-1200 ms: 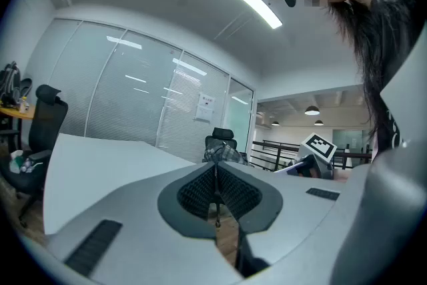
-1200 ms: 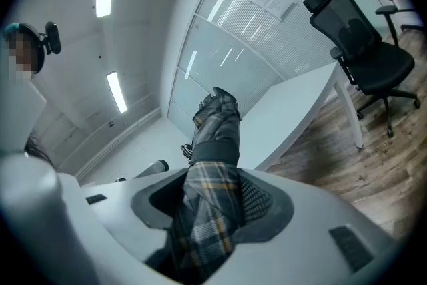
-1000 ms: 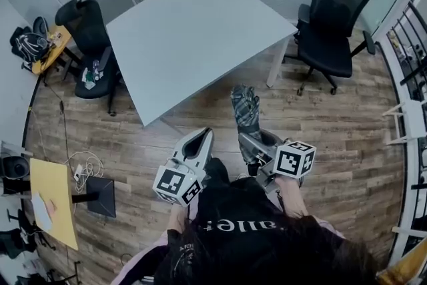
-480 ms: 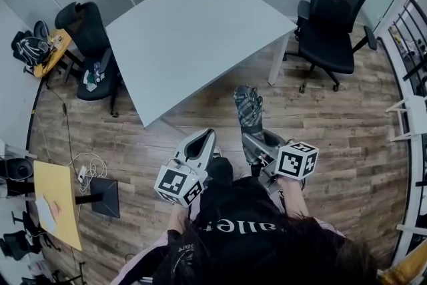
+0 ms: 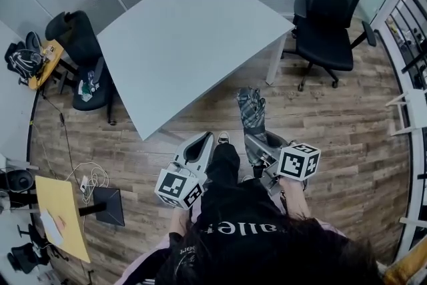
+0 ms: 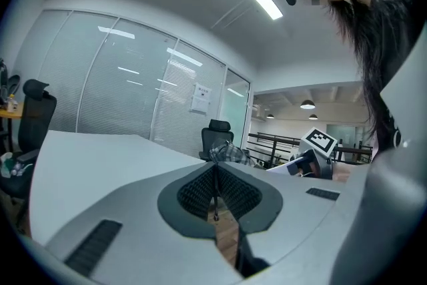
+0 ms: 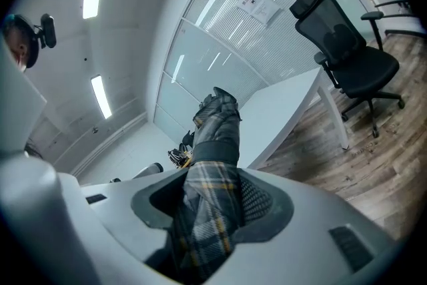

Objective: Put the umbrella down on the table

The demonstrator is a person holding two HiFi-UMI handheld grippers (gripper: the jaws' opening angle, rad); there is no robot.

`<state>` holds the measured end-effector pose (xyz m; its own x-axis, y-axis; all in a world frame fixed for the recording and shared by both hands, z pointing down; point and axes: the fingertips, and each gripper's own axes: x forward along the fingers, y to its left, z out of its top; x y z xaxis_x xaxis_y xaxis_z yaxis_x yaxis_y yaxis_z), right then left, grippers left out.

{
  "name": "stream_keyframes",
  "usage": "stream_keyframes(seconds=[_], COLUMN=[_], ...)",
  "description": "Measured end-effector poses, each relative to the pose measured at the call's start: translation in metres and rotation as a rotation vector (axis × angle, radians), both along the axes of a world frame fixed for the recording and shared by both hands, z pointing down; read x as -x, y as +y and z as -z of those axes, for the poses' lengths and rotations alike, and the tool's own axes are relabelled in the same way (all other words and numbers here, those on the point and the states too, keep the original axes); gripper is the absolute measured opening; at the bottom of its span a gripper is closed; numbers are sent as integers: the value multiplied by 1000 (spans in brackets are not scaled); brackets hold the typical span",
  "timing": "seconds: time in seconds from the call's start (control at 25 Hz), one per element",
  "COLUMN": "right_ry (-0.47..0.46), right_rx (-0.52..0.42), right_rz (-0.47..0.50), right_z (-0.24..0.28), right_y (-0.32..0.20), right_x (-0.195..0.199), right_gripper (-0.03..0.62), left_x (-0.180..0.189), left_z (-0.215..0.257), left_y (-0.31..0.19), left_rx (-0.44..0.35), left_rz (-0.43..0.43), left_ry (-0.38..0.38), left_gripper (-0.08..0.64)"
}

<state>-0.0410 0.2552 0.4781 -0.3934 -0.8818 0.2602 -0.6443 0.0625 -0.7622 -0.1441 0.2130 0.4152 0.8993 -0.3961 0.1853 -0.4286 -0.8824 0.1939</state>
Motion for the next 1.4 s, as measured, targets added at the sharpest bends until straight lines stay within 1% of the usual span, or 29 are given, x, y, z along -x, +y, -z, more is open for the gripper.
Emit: stream_keyframes(seconds=[0.24, 0.56, 0.76, 0.96, 1.16, 1.4], right_ry=[8, 29, 39, 55, 79, 106], right_rx=[34, 61, 79, 84, 96, 132], right_rz=[-16, -29, -33, -45, -54, -66], right_z=[-10, 0, 1, -1, 3, -1], right_y=[-59, -170, -228, -262, -309, -322], right_x=[-22, -48, -58, -63, -69, -81], right_gripper=[210, 210, 210, 210, 210, 210], left_x=[-22, -59, -75, -83, -93, -107], left_z=[-8, 4, 5, 4, -2, -8], left_y=[-66, -187, -247, -281, -330, -339], left_rx=[8, 8, 14, 15, 32, 66], left_rz=[-12, -50, -73, -100, -127, -162], left_ry=[14, 39, 49, 63, 71, 84], left_gripper=[26, 26, 26, 26, 26, 26])
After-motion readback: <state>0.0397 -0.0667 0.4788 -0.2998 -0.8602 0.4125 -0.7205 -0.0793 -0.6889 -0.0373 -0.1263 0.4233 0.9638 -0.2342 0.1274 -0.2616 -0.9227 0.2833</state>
